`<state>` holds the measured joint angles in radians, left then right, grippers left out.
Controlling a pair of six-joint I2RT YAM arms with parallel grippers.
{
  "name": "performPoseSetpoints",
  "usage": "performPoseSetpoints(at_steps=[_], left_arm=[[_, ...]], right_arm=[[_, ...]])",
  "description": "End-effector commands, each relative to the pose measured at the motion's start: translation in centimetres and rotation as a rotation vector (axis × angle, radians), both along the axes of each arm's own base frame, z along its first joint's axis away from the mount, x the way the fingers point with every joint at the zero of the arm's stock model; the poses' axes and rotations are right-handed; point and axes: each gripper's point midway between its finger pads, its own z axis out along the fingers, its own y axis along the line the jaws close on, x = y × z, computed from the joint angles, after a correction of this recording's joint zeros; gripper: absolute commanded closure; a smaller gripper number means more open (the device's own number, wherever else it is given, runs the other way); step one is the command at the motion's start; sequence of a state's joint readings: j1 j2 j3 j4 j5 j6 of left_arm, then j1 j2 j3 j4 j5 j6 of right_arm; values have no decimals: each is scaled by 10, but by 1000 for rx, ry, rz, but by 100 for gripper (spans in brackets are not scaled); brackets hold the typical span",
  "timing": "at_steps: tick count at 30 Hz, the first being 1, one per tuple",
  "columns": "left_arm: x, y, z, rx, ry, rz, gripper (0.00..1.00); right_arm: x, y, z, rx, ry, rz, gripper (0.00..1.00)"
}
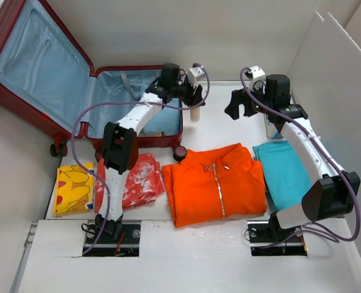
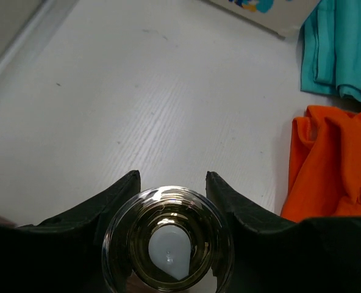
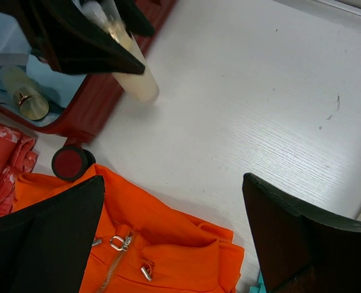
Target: Pack the luggage
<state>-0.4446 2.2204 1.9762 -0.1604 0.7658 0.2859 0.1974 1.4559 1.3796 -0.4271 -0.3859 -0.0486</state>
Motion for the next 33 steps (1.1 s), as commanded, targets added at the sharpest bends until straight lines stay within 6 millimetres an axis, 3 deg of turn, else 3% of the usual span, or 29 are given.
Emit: performPoseSetpoints(at_steps=[1, 3, 4, 5, 7, 9, 10, 11, 13, 15, 16, 17, 18, 20, 21, 26, 33], left_arm=[[-14, 31, 170, -79, -317, 25, 100], [-14, 54, 202, -81, -390, 81, 100], [-17, 77, 224, -62, -453, 123, 100], [-17, 88, 234, -40, -484, 151, 100], [-20, 118, 248, 51, -527, 236, 100], [-16, 154, 244, 188, -581, 290, 100], [-13, 178, 215, 295, -525, 346, 100], [-16, 207, 214, 351, -530, 403, 100], [-17, 244, 192, 474, -517, 461, 100], [-24, 292, 157, 623, -473, 546, 100], [-28, 319, 131, 724, -448, 579, 100], [-32, 320, 108, 761, -416, 542, 100], [-34, 335, 103, 793, -425, 564, 100], [-40, 337, 79, 834, -416, 518, 100], [-44, 338, 57, 851, -404, 498, 100], [-48, 346, 32, 895, -373, 487, 100], [-58, 368, -36, 1061, -251, 383, 100]], right_arm=[[7, 2, 25, 14, -68, 14, 2], [8, 4, 24, 21, -77, 23, 2], [10, 4, 26, 22, -86, 23, 2], [10, 4, 22, 22, -82, 23, 2], [13, 11, 15, 25, -71, 42, 2], [13, 17, 8, 33, -48, 55, 2], [16, 17, 6, 32, -43, 55, 2], [15, 21, 6, 32, -43, 64, 2], [17, 25, 5, 28, -42, 66, 2], [17, 29, 0, 26, -30, 75, 2], [19, 29, -4, 23, -20, 74, 2], [19, 29, -4, 23, -20, 74, 2], [21, 30, -4, 23, -20, 74, 2], [23, 32, -6, 21, -19, 88, 2], [26, 33, -5, 21, -21, 88, 2], [23, 34, -5, 8, -12, 93, 2], [15, 31, -13, -2, 11, 85, 2]])
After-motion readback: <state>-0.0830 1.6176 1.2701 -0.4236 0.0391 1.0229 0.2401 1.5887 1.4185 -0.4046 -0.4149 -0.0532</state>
